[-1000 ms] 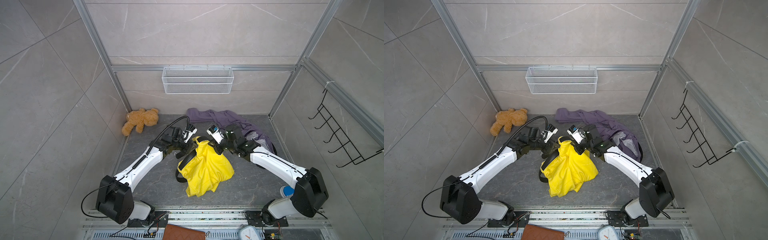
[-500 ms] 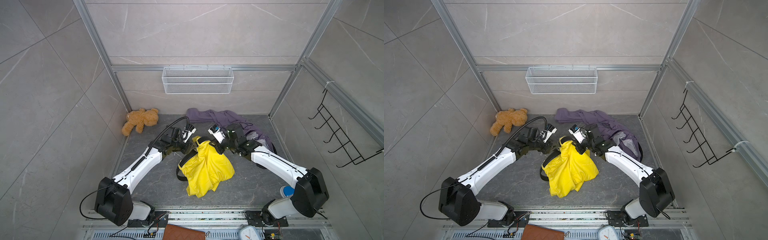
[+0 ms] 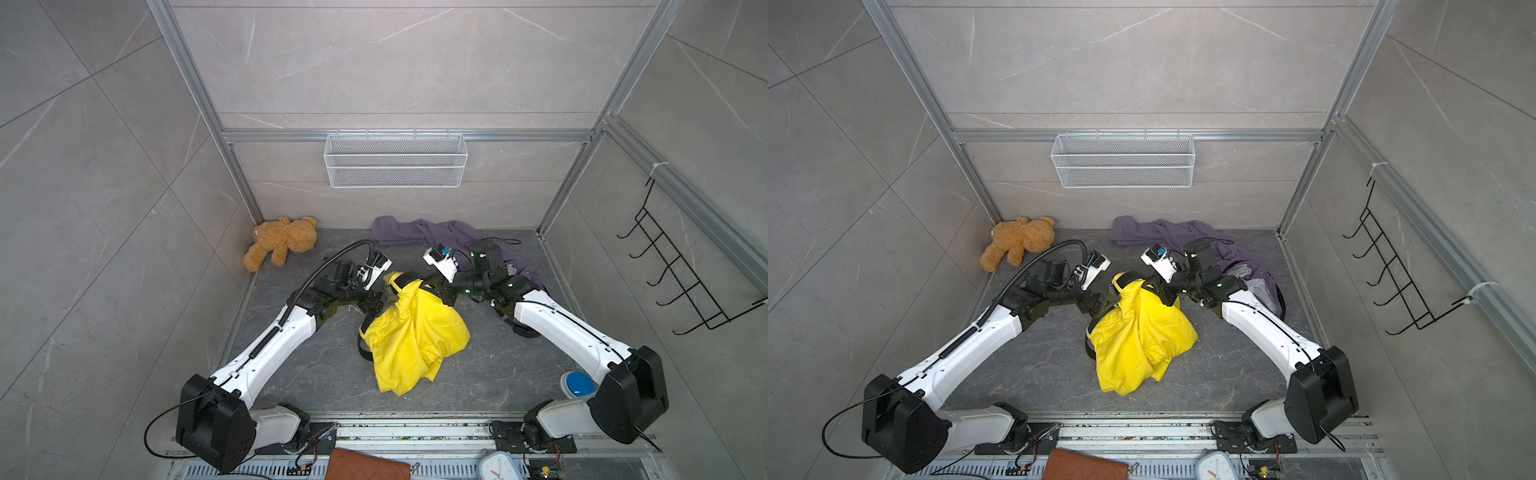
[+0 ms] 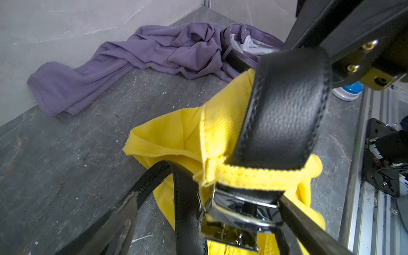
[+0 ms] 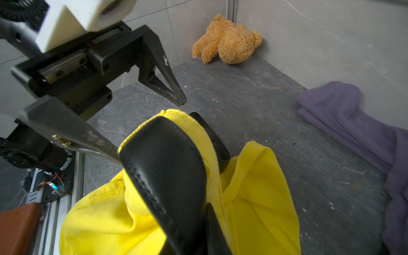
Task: Remove the belt from the trousers
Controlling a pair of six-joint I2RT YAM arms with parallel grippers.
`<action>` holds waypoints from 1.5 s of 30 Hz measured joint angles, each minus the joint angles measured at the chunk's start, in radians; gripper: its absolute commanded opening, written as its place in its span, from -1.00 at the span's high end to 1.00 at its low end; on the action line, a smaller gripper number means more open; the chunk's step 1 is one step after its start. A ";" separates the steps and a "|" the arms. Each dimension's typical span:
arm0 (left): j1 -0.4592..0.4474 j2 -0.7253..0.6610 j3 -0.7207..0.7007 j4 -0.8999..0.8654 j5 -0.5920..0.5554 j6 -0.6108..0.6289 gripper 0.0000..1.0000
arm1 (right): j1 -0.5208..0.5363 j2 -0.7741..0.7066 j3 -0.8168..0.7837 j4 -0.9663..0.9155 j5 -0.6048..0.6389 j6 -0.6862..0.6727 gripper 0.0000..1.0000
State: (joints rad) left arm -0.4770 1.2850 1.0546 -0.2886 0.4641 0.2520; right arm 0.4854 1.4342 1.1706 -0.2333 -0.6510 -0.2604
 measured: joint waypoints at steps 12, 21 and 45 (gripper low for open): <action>-0.005 0.015 0.005 0.056 0.152 -0.026 0.35 | -0.040 0.004 0.039 -0.002 -0.102 -0.002 0.93; -0.013 0.014 0.004 0.065 0.134 -0.043 1.00 | -0.045 0.021 0.040 -0.005 -0.062 0.024 0.34; 0.006 -0.009 0.079 -0.140 -0.022 0.021 1.00 | 0.121 -0.023 -0.150 0.138 0.221 0.110 0.92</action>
State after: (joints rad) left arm -0.4706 1.2762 1.1336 -0.4286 0.4419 0.2733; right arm 0.6064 1.4109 1.0203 -0.0952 -0.4297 -0.1505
